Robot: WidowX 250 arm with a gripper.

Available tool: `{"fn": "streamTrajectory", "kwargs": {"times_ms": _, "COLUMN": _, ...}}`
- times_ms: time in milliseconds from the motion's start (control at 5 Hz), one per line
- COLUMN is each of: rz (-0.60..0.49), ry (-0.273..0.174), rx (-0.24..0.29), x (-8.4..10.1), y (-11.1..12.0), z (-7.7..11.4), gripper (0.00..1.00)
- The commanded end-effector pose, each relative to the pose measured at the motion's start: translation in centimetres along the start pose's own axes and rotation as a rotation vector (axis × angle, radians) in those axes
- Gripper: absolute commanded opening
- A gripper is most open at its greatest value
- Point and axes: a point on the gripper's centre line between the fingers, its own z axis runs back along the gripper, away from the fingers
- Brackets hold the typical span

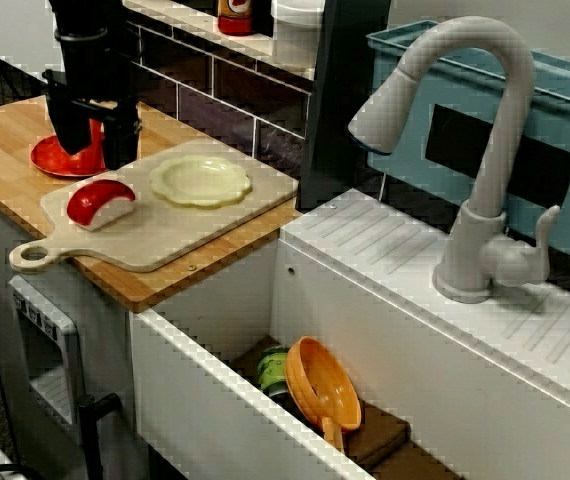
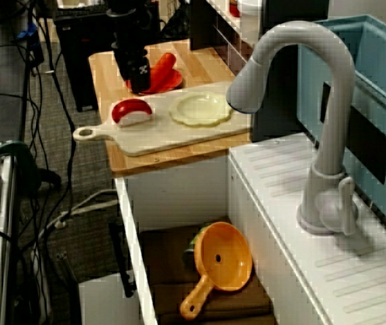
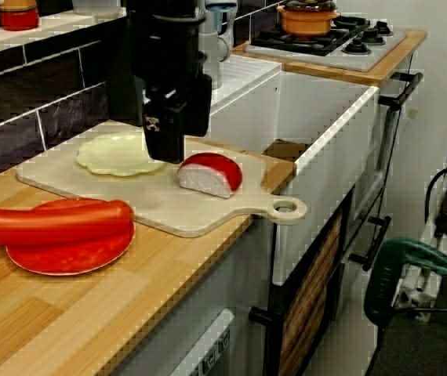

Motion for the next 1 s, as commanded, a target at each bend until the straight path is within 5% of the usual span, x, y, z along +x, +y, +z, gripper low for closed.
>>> {"fn": "streamTrajectory", "kwargs": {"times_ms": 0, "rz": 0.105, "ry": -0.073, "rx": 0.016, "x": 3.2, "y": 2.4, "z": 3.0, "gripper": 1.00}}
{"fn": "streamTrajectory", "kwargs": {"times_ms": 800, "rz": 0.339, "ry": -0.233, "rx": 0.174, "x": 4.3, "y": 5.6, "z": 1.1, "gripper": 1.00}}
